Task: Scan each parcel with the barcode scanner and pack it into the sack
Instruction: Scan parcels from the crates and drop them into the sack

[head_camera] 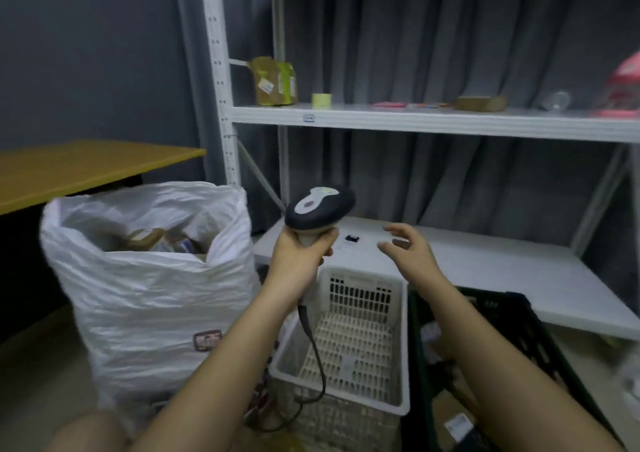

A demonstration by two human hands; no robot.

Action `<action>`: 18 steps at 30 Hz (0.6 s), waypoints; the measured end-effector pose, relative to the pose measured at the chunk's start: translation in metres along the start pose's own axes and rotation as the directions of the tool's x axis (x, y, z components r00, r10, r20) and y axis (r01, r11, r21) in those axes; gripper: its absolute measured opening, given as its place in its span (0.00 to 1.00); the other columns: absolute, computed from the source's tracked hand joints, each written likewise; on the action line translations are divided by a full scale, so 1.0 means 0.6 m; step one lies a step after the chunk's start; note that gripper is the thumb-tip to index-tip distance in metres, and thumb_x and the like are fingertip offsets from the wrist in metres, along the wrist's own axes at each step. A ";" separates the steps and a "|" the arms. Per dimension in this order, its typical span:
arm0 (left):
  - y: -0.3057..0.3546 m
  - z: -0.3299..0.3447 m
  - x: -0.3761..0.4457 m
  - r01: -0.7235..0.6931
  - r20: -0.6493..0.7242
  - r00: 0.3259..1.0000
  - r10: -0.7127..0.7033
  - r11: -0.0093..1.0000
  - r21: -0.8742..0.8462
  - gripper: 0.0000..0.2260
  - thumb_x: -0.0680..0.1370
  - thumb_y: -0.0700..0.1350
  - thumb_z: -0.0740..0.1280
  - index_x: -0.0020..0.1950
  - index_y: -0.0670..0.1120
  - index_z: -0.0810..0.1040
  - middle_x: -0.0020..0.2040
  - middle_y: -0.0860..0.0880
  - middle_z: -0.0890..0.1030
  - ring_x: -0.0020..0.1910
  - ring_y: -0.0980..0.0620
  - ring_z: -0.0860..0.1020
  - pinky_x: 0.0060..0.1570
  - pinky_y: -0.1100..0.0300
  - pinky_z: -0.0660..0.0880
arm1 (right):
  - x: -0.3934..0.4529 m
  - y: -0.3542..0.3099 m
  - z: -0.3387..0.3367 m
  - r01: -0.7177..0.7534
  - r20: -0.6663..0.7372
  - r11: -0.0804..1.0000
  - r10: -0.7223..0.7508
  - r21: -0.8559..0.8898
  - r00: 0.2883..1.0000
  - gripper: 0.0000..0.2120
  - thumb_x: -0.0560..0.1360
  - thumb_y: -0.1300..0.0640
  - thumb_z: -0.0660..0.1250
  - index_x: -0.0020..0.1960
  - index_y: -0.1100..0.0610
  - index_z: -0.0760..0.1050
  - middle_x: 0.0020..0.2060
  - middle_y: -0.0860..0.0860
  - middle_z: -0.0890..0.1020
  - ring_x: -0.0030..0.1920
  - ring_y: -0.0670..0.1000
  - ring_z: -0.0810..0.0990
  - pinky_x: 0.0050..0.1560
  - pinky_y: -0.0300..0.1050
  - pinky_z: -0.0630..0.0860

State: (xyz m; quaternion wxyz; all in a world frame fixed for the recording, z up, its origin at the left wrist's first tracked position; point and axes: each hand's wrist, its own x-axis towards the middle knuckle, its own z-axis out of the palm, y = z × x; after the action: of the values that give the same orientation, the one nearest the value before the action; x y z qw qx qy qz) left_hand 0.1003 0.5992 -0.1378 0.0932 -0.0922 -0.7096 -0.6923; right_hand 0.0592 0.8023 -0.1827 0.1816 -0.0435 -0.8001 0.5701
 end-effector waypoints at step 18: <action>-0.379 0.338 -0.014 0.393 0.400 0.788 -0.468 0.883 0.258 0.16 0.75 0.39 0.71 0.63 0.43 0.75 0.39 0.49 0.81 0.34 0.55 0.78 0.34 0.66 0.77 | -0.107 0.607 -0.202 -0.774 -0.090 0.629 0.768 -0.078 0.634 0.10 0.77 0.65 0.67 0.57 0.66 0.74 0.55 0.63 0.78 0.57 0.62 0.77 0.55 0.50 0.72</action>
State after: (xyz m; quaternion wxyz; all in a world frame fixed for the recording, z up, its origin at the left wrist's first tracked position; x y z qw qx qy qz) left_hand 0.0483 0.7962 -0.3646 -0.2274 -0.0779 -0.7670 -0.5949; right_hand 0.1103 1.0191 -0.5016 -0.0630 -0.4047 -0.7301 0.5470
